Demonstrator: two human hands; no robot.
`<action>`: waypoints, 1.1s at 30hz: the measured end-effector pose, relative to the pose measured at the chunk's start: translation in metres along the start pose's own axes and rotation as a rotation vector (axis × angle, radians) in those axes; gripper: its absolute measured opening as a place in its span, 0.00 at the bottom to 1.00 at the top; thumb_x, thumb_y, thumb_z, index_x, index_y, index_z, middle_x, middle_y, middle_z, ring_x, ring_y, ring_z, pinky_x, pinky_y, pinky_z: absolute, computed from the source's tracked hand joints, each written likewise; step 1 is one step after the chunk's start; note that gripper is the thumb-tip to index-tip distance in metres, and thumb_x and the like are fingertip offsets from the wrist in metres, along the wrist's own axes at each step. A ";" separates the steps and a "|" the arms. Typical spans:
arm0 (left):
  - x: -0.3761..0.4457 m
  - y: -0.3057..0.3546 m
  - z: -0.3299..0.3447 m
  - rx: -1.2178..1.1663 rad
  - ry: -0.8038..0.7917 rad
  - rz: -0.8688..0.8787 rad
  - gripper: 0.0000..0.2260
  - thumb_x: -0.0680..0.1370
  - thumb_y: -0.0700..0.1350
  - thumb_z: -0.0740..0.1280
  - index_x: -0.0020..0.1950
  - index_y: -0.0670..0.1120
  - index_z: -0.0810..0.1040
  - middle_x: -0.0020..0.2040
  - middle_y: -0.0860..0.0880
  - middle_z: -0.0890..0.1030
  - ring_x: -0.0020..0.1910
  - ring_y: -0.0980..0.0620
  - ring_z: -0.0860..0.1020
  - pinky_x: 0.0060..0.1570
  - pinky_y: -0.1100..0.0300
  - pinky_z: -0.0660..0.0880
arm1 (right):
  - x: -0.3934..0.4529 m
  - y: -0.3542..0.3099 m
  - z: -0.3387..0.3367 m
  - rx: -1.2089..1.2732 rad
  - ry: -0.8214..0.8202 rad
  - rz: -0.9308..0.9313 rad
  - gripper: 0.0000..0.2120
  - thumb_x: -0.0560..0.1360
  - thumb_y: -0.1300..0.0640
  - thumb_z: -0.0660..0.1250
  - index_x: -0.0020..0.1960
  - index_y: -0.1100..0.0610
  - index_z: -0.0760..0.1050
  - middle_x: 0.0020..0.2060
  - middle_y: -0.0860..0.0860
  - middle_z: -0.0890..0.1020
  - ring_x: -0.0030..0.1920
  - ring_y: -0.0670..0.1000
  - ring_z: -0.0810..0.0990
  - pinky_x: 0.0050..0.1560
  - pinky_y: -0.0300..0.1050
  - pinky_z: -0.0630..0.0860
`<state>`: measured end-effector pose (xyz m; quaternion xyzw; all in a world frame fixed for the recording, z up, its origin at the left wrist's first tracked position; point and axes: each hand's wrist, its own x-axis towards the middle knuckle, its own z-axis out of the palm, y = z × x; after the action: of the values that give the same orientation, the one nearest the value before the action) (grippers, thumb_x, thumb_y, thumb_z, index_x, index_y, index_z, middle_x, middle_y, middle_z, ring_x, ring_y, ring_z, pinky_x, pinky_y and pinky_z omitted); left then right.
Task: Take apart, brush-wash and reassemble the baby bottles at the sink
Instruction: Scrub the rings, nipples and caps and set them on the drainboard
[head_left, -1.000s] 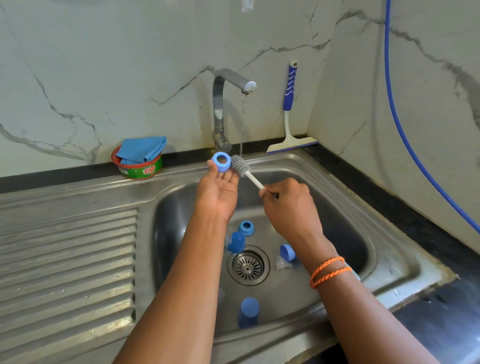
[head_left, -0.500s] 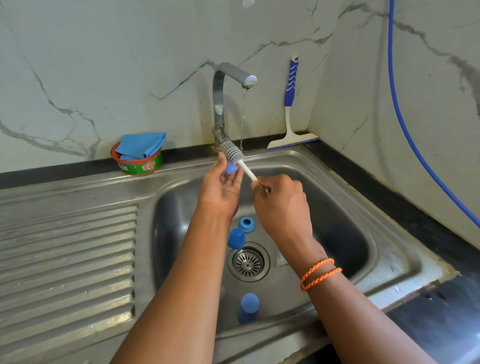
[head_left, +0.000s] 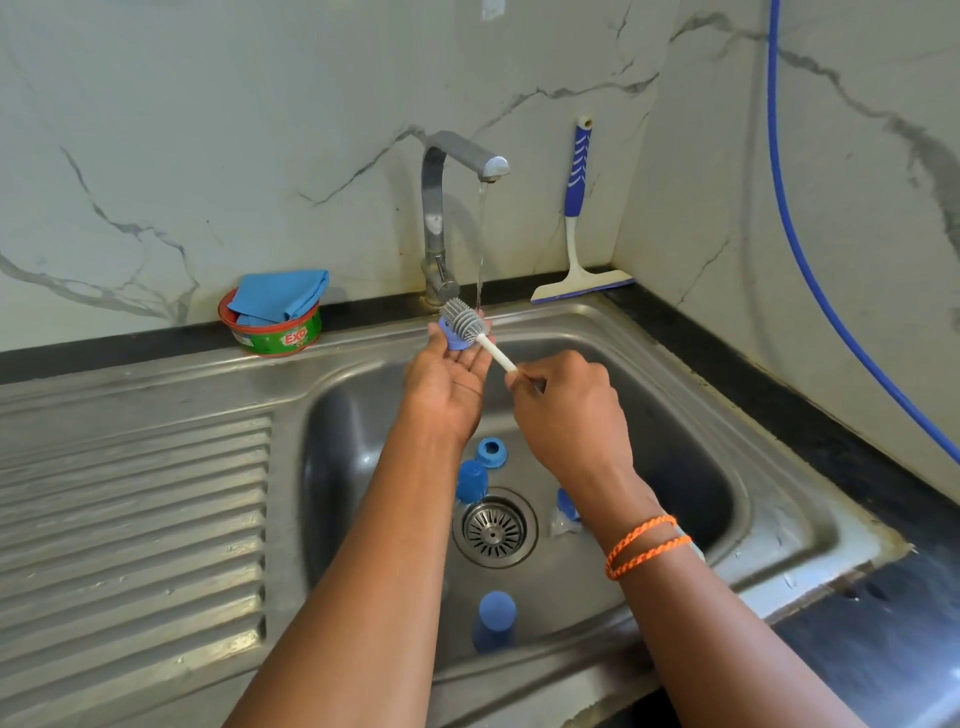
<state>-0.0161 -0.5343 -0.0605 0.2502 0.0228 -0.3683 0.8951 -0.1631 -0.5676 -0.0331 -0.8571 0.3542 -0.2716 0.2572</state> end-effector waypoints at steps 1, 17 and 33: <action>-0.002 -0.003 0.002 0.031 -0.008 -0.015 0.18 0.88 0.47 0.58 0.72 0.37 0.72 0.67 0.33 0.79 0.67 0.37 0.79 0.65 0.45 0.77 | -0.001 0.000 -0.002 -0.044 0.028 0.010 0.14 0.82 0.51 0.64 0.42 0.55 0.80 0.34 0.54 0.79 0.34 0.61 0.78 0.35 0.52 0.76; -0.004 -0.001 0.002 -0.009 0.042 0.020 0.15 0.87 0.46 0.60 0.66 0.35 0.74 0.64 0.34 0.81 0.65 0.38 0.80 0.68 0.44 0.75 | 0.010 0.016 -0.017 -0.105 0.025 0.025 0.12 0.82 0.49 0.64 0.48 0.53 0.84 0.36 0.53 0.79 0.36 0.59 0.78 0.36 0.49 0.75; -0.009 -0.008 0.004 0.087 0.001 -0.042 0.14 0.86 0.45 0.62 0.66 0.36 0.75 0.63 0.33 0.81 0.65 0.37 0.81 0.70 0.44 0.75 | 0.012 0.012 -0.013 -0.164 0.091 -0.013 0.13 0.83 0.47 0.63 0.48 0.51 0.83 0.36 0.52 0.78 0.35 0.55 0.77 0.35 0.47 0.74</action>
<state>-0.0287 -0.5349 -0.0578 0.2885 0.0125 -0.3877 0.8754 -0.1697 -0.5867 -0.0281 -0.8643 0.3810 -0.2820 0.1681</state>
